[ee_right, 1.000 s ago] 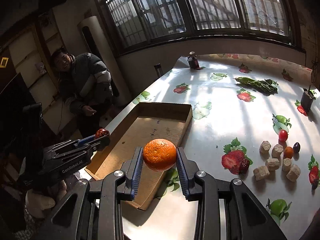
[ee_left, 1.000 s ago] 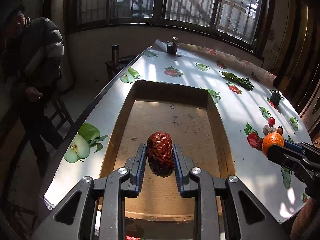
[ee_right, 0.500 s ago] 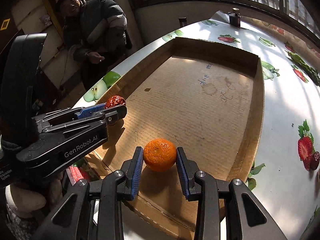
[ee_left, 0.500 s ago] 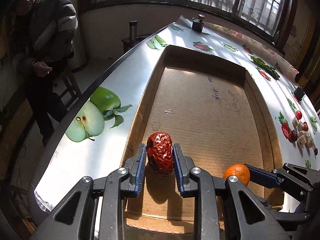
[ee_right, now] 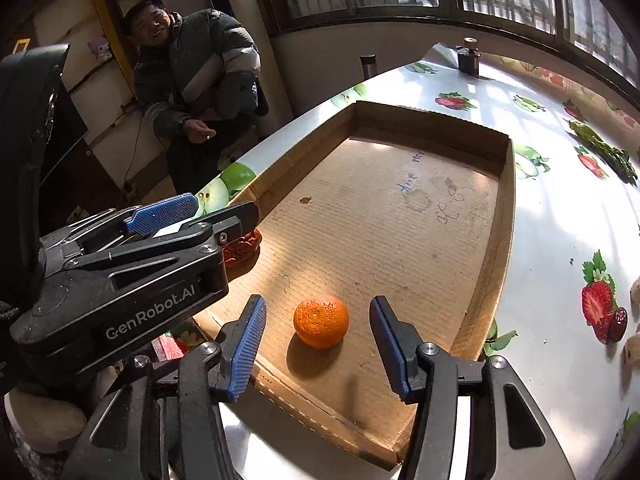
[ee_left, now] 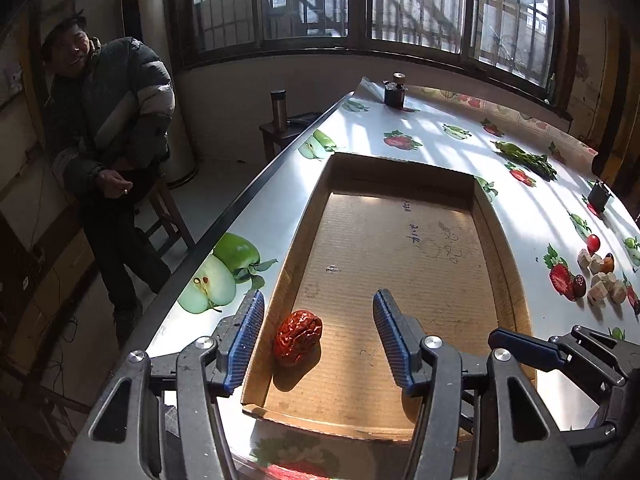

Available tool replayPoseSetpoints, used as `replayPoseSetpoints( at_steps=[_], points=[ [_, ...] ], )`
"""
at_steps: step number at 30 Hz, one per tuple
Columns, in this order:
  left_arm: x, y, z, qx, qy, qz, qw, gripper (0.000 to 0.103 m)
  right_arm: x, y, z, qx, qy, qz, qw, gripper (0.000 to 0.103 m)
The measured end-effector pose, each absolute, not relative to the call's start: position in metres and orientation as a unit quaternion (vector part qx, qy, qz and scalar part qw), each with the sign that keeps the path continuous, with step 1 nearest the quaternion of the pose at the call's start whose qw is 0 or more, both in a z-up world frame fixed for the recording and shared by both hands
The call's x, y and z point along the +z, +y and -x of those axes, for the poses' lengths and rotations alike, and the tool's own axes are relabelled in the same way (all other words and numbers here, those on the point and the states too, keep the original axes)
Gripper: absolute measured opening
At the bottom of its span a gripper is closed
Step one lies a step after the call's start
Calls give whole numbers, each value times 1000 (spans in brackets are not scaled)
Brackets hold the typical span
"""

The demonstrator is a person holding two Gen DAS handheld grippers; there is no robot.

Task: Organize fruits
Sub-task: 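Open both tools to drop the date and orange into the tray, then move both open tools back over the remaining items on the table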

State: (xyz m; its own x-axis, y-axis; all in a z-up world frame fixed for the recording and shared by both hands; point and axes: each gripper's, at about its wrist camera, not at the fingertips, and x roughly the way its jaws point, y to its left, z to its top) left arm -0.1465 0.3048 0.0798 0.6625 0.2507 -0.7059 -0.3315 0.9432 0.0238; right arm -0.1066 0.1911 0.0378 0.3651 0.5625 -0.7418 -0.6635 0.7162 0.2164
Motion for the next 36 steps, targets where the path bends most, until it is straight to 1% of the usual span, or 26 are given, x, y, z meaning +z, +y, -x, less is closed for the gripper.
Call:
replayPoseSetpoints(
  at_steps=[4,9,13,17,18,19,21,23,25,28,35,36],
  points=[
    [92,288,149,160,364,33,917,62,49,170,109,364,410,40,835,59],
    [101,264,147,152,359,8,921,63,59,134,109,349,401,5,847,60],
    [105,241,141,137,360,-9,923,64,63,98,104,329,394,-24,858,62],
    [113,215,130,92,365,-3,927,65,68,46,95,291,386,-53,874,62],
    [116,208,127,77,365,2,928,67,70,30,92,277,384,-62,879,62],
    [119,199,122,58,366,11,929,71,72,13,88,263,381,-70,884,62],
    [122,182,114,25,367,26,930,74,78,-29,81,226,373,-87,895,62],
    [120,161,101,-4,375,33,927,74,81,-69,77,185,367,-102,906,62],
    [116,139,89,-28,385,32,922,74,82,-112,73,138,365,-117,913,65],
    [105,107,72,-61,397,23,915,74,80,-169,74,82,366,-129,918,65],
    [65,57,51,-130,439,27,889,74,52,-269,97,-17,391,-155,907,65],
    [62,48,52,-144,437,20,888,71,47,-276,99,-24,397,-158,904,65]
  ],
)
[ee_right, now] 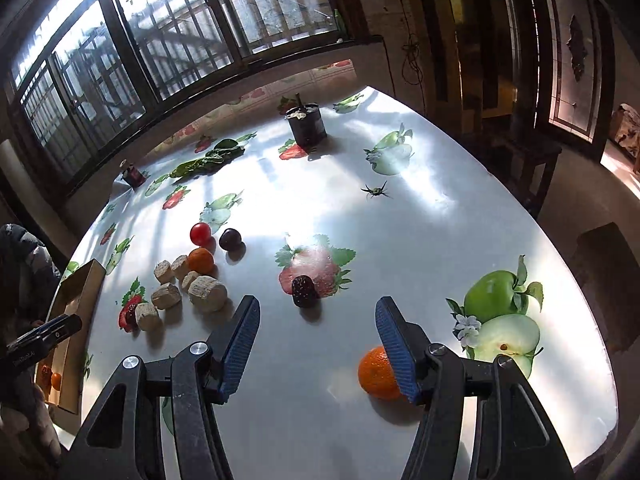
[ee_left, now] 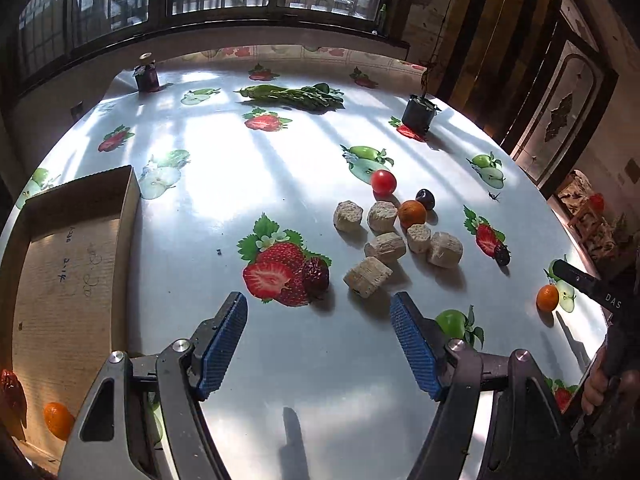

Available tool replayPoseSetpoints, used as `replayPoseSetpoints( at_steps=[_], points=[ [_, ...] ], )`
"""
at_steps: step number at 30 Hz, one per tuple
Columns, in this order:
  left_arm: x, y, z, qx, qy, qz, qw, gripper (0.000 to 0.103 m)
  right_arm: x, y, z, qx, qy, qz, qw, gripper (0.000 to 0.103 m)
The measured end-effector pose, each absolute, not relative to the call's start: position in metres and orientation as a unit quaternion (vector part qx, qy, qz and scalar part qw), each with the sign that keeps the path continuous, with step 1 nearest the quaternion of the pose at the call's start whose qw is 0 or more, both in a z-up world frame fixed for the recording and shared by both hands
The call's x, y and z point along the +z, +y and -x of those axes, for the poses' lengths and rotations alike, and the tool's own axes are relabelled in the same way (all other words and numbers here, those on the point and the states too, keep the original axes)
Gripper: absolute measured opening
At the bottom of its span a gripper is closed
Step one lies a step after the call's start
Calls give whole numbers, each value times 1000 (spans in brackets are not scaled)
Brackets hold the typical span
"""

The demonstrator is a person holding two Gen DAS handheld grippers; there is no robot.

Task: Organize fruits
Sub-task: 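Move both open tools back over the remaining items on the table, then grasp a beige block with the left tool while the right tool grasps an orange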

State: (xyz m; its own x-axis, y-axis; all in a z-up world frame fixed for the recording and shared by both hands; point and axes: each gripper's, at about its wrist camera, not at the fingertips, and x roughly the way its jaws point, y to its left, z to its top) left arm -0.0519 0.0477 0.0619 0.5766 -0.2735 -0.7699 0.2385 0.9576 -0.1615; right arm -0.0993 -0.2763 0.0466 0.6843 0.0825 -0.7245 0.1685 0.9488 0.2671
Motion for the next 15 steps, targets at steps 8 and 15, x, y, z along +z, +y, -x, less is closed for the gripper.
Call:
replayPoseSetpoints(
  at_steps=[8,15],
  points=[
    [39,4,32,-195,416,-35,888,67,12,-285,94,-21,434,-167,885,65],
    [25,-13,14,-220,426,-68,875,48,10,-271,91,-23,440,-129,889,66]
  ],
)
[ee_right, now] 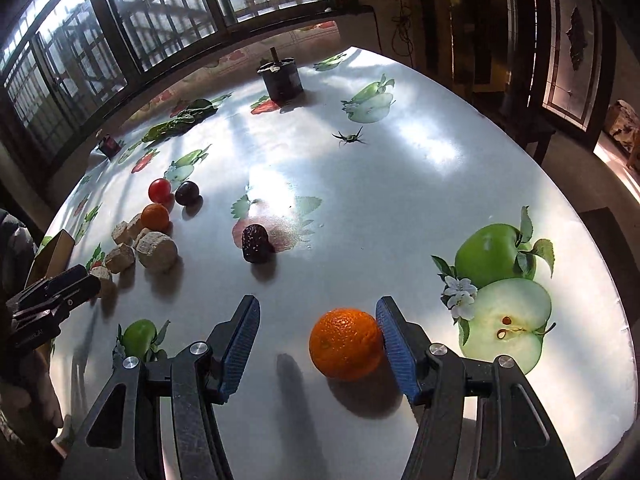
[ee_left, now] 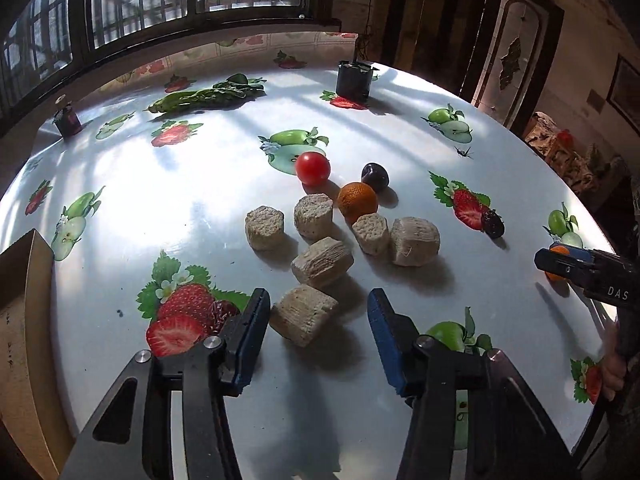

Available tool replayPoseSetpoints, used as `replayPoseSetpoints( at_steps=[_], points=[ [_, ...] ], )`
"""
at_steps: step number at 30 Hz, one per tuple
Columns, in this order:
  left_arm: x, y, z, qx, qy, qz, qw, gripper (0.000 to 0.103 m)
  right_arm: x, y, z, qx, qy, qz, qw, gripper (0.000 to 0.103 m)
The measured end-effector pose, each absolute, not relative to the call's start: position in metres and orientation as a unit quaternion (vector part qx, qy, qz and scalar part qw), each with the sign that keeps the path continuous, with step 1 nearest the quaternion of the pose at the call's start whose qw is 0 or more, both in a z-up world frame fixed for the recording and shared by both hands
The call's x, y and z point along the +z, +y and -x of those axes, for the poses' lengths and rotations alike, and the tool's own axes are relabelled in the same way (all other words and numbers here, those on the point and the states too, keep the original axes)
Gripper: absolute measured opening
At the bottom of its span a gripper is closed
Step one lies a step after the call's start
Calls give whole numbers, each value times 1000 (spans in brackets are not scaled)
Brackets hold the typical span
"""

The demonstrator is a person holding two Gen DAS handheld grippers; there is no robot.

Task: Organize fruits
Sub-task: 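Grasp a beige block with the left tool while the right tool grasps an orange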

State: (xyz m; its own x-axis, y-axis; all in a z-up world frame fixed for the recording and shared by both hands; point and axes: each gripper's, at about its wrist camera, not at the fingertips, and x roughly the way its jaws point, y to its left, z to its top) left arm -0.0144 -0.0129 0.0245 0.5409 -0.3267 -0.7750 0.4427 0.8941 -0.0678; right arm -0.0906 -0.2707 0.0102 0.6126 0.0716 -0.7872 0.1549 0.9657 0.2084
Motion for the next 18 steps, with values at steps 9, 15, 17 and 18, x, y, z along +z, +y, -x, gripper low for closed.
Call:
replayPoseSetpoints(
  at_steps=[9,15,17,18],
  points=[
    [8,-17,9,-193,436,-93,874,47,8,-262,91,-54,447,-83,889,49],
    [19,-8,24,-189,430,-71,880,30,19,-261,100,-50,445,-79,891,34],
    [26,-3,34,-193,422,-61,884,30,22,-258,104,-40,444,-85,891,34],
    [31,1,40,-195,419,-55,885,30,23,-255,105,-34,443,-88,892,34]
  ],
)
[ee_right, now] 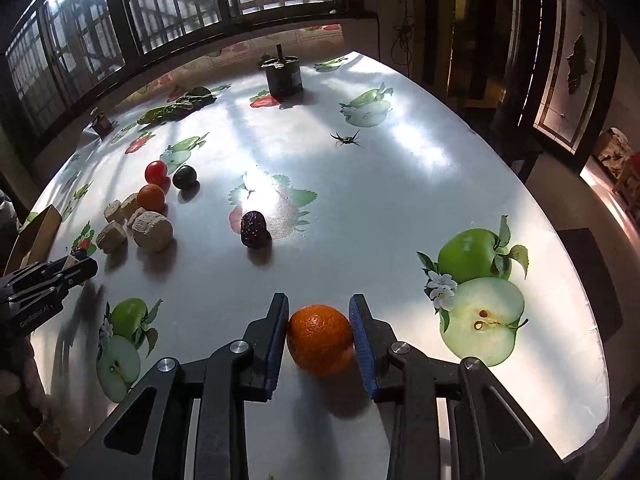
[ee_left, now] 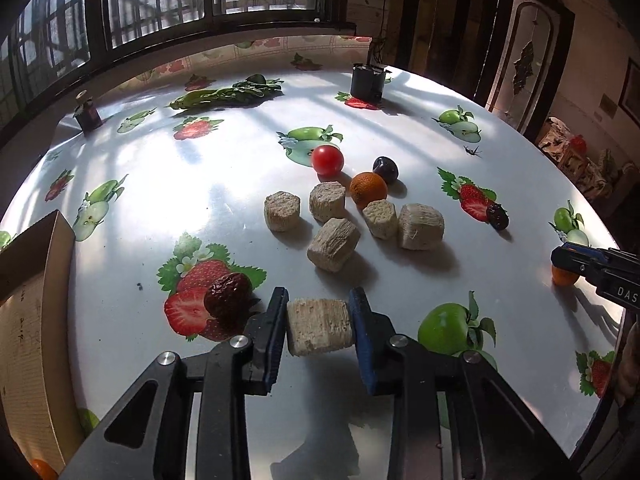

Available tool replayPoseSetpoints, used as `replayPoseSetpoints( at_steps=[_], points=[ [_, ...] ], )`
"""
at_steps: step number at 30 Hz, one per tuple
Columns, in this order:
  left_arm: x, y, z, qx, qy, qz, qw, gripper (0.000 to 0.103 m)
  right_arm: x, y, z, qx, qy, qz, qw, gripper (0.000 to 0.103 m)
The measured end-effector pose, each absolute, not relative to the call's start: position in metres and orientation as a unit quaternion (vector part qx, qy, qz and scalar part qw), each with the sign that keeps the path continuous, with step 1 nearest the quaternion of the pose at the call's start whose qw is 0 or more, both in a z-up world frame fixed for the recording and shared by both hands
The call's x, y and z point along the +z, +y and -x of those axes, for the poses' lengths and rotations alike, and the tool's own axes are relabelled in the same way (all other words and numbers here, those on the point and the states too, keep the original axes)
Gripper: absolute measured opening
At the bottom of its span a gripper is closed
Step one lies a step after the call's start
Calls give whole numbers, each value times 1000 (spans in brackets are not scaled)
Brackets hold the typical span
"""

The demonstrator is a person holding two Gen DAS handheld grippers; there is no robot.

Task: Organize fruits
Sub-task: 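Grasp a beige block with the left tool while the right tool grasps an orange, then carry the beige block and orange over the cardboard tray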

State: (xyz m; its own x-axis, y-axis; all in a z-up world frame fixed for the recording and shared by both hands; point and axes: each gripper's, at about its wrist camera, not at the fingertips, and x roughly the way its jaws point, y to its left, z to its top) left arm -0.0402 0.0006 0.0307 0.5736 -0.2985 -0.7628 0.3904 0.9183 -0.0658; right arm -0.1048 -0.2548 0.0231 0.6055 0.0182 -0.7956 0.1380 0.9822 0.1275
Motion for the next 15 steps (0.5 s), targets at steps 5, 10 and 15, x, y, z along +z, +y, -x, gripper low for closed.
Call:
replayPoseSetpoints(
  at_steps=[5,10,15],
  points=[
    [64,33,71,-207,398,-10,894,30,39,-225,109,2,430,-79,899,34],
    [103,101,86,-189,383,48,903,30,65,-168,103,80,417,-71,903,34],
    [118,188,77,-89,393,49,914,30,94,-84,85,192,404,-70,892,34]
  ],
)
